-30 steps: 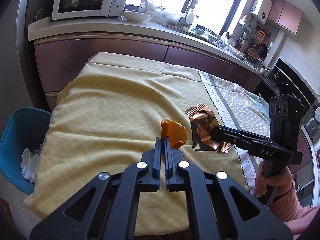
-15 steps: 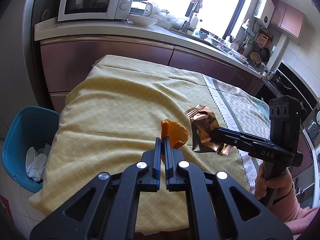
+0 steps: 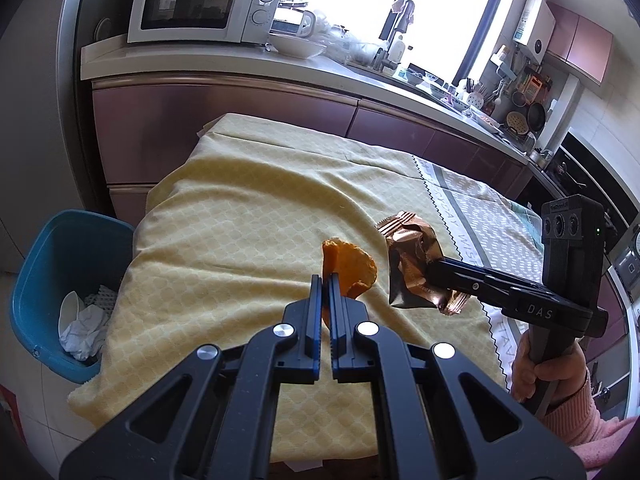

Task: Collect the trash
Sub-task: 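Carry the orange peel with the left tool while the right tool carries the gold bag to the bin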

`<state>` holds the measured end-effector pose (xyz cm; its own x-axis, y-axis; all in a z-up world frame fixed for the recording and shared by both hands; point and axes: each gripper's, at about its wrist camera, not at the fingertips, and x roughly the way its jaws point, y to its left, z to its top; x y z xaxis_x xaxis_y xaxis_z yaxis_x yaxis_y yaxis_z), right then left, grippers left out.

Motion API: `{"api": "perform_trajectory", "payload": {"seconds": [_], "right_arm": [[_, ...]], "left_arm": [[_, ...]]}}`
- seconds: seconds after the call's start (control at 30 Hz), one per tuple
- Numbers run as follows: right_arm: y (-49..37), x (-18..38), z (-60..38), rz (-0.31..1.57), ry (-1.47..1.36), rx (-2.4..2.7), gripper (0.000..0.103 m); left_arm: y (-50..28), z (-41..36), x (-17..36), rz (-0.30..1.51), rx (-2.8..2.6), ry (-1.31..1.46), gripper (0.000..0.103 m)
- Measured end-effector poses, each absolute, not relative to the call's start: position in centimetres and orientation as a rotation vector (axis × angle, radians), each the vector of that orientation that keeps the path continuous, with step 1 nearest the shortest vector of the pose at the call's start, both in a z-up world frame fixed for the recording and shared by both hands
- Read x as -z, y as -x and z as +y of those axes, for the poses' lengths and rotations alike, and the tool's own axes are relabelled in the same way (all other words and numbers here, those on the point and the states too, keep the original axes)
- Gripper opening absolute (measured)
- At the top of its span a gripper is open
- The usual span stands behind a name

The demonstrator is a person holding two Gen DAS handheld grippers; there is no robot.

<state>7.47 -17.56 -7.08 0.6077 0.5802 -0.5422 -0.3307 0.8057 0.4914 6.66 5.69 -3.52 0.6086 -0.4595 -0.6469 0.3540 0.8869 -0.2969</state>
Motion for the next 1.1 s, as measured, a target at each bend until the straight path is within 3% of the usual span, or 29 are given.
{"api": "perform_trajectory", "payload": {"seconds": [1.1], "right_arm": [[-8.9,6.5,-14.3,0.759,-0.342,-0.623,0.026]], "left_arm": [[-6.2,9.7,2.7,0.766,0.403,0.173,0.004]]}}
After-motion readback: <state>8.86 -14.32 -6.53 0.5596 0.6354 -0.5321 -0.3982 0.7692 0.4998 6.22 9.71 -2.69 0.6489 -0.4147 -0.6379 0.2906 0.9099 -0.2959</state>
